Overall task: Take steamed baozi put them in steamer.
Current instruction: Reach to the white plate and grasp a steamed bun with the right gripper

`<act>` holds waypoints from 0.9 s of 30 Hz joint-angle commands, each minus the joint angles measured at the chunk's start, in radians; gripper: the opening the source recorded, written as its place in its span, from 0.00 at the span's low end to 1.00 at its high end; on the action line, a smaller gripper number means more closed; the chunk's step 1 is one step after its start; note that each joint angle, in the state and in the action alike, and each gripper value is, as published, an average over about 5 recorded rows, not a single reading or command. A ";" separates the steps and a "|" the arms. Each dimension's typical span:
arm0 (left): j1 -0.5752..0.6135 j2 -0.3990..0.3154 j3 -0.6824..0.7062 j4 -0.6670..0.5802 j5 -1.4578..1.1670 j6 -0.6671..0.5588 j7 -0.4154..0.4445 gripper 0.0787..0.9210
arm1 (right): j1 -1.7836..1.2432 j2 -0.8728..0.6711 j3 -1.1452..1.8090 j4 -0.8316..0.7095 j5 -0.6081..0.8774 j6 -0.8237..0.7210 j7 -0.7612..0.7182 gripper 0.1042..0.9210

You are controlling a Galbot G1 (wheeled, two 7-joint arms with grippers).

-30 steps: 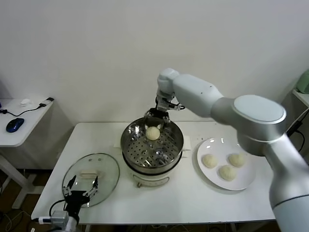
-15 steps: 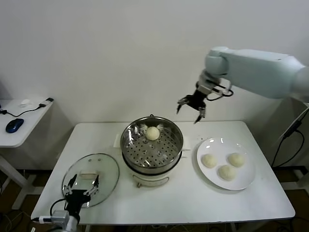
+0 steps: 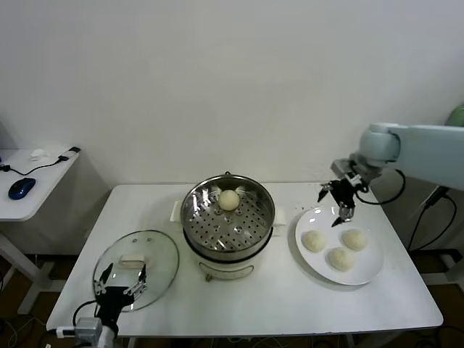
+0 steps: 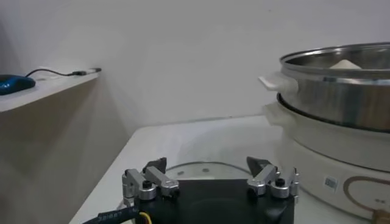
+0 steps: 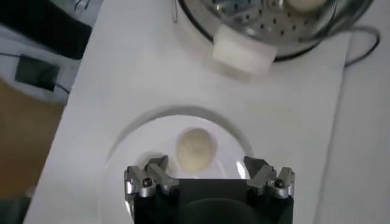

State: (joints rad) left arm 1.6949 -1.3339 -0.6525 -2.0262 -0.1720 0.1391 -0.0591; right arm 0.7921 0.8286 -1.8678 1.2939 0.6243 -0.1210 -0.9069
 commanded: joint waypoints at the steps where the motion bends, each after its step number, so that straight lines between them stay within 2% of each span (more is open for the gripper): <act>1: 0.002 -0.001 -0.004 0.001 0.000 0.000 0.001 0.88 | -0.259 -0.021 0.157 -0.098 -0.038 -0.182 0.048 0.88; 11: 0.012 0.001 -0.015 0.016 -0.001 -0.004 0.000 0.88 | -0.437 0.098 0.310 -0.293 -0.065 -0.163 0.047 0.88; 21: 0.011 0.005 -0.011 0.026 -0.001 -0.008 -0.001 0.88 | -0.476 0.101 0.330 -0.308 -0.096 -0.159 0.045 0.88; 27: 0.012 0.007 -0.010 0.024 0.002 -0.008 -0.003 0.88 | -0.503 0.111 0.376 -0.342 -0.120 -0.150 0.074 0.81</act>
State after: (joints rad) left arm 1.7072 -1.3278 -0.6624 -2.0031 -0.1707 0.1309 -0.0619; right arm 0.3425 0.9274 -1.5425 0.9970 0.5233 -0.2604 -0.8503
